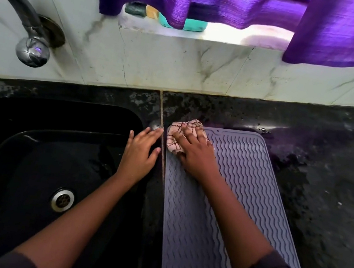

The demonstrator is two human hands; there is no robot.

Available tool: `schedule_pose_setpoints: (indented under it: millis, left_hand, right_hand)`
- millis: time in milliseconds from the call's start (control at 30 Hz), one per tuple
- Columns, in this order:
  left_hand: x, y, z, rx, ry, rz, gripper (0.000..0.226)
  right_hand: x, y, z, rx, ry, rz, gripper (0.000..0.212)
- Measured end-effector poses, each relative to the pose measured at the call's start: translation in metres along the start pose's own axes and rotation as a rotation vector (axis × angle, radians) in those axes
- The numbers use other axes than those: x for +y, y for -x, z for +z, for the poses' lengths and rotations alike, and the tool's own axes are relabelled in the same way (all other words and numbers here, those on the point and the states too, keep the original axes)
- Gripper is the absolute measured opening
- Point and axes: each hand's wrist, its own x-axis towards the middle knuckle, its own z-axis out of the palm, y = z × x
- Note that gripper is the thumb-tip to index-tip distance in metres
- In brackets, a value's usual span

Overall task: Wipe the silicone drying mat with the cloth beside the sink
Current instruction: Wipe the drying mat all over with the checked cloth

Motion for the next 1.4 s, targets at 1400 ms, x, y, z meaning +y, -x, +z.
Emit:
schedule_pose_setpoints:
  millis: [1400]
  left_hand:
    - [0.002,-0.03,0.009,-0.044,-0.051,-0.013,0.044]
  right_hand:
    - [-0.029,0.033,-0.007,-0.138,-0.032,0.06,0.073]
